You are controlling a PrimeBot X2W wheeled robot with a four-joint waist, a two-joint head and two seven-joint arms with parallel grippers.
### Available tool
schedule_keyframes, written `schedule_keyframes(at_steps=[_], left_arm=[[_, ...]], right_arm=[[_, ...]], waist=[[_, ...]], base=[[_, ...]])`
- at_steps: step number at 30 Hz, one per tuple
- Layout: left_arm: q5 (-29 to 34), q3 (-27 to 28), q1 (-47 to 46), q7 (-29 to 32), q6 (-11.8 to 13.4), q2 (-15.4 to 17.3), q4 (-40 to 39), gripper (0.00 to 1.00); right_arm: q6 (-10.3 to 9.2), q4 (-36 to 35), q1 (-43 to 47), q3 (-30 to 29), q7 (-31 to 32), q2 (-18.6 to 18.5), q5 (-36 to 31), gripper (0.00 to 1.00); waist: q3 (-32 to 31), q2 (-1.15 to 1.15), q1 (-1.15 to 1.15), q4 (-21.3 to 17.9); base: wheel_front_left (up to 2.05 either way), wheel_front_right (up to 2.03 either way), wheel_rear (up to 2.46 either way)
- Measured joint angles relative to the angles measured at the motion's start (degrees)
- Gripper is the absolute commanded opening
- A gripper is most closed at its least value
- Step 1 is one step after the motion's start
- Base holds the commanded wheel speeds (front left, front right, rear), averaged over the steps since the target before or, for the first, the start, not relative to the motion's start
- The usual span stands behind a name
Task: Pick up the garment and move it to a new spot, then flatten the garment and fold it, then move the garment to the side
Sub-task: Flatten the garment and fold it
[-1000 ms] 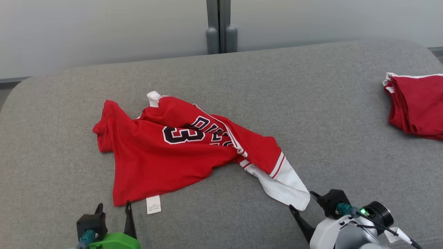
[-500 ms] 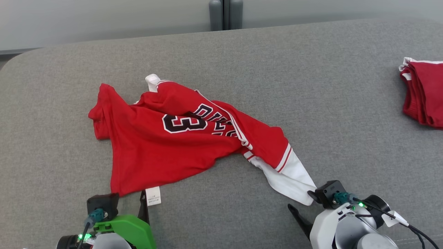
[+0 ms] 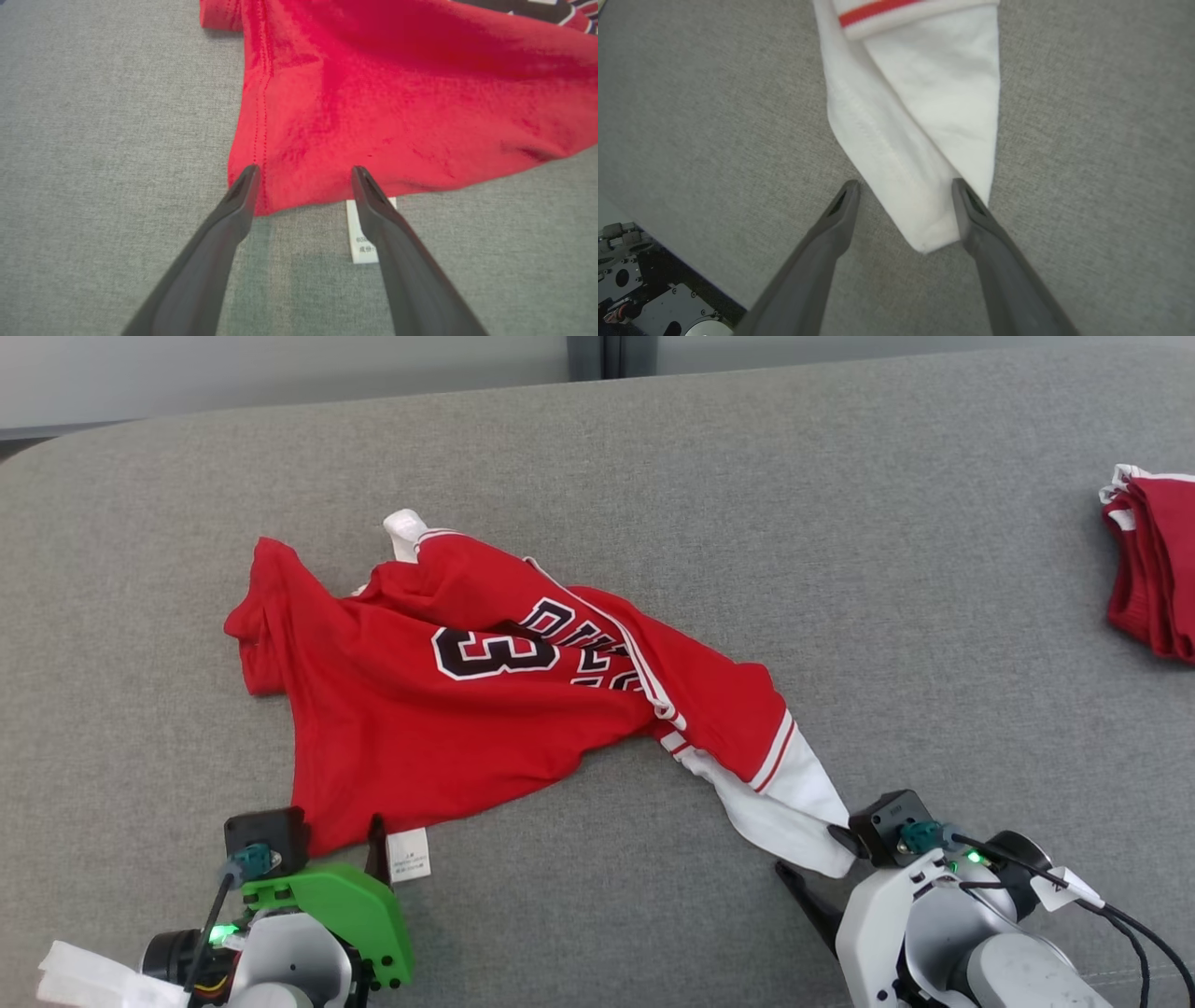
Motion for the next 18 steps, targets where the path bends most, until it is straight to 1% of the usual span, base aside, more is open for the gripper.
schedule_keyframes(at_steps=[7,18], left_arm=[[-0.08,-0.38,-1.65,0.93,-0.56,1.04,4.22,1.00],[-0.11,-1.20,-2.82,0.89,-1.02,1.97,7.16,1.00]], right_arm=[[0.02,0.00,-1.54,-0.49,0.37,-0.18,0.08,1.00],[0.03,0.00,-1.75,-1.66,2.22,-1.22,-0.05,1.00]], waist=[[1.27,0.00,0.00,-0.39],[1.12,0.00,0.00,-0.54]], base=[[0.00,0.00,0.00],[0.00,0.00,0.00]])
